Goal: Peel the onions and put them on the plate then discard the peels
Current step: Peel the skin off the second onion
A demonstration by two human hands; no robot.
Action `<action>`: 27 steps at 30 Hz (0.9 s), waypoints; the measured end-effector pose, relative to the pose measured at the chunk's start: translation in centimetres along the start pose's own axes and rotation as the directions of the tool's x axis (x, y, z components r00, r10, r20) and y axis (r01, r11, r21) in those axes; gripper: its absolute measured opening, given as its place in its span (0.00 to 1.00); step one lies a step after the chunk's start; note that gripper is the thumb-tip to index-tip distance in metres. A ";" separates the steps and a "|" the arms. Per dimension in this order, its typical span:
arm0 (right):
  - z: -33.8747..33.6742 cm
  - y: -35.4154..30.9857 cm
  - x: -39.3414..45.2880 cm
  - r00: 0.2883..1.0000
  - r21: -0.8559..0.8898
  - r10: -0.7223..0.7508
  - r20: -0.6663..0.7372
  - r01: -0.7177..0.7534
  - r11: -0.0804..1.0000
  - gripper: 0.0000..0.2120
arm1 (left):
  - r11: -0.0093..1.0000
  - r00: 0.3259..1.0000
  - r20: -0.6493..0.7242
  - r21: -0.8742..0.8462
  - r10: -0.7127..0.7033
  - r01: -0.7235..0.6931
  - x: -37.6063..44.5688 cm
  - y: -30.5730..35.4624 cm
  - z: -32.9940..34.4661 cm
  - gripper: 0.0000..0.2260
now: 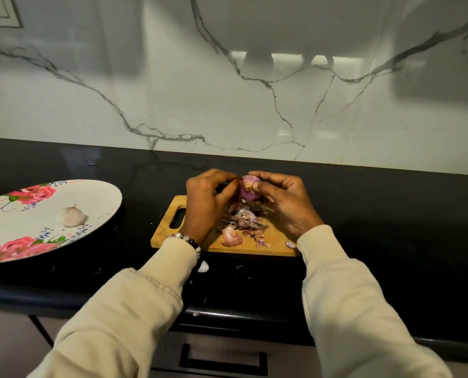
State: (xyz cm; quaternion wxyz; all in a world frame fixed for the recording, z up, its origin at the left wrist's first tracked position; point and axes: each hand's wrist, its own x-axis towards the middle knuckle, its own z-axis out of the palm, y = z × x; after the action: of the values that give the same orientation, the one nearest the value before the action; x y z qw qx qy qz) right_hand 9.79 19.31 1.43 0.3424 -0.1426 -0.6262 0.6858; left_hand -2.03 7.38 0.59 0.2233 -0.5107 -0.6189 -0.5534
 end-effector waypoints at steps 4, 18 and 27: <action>0.2 0.0 -0.1 1.000 -0.007 0.004 0.012 -0.004 1.000 0.12 | 0.997 0.997 0.004 0.009 -0.071 0.071 -0.1 -0.1 0.4 0.04; 0.6 -1.0 -0.4 0.999 0.258 -0.041 0.009 0.037 0.965 0.10 | 0.314 0.626 0.264 -0.685 -0.734 0.657 0.6 0.7 0.7 0.10; 0.6 -1.1 -0.5 0.996 0.428 -0.008 0.083 -0.029 0.903 0.15 | 0.160 0.592 0.334 -0.761 -0.733 0.628 0.8 1.2 0.5 0.10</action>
State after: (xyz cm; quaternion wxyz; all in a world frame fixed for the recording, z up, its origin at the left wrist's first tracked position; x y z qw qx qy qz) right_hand 10.09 18.47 2.48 0.3353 -0.0385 -0.4730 0.8139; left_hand -1.13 8.03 1.66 -0.2827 -0.1844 -0.4273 -0.8388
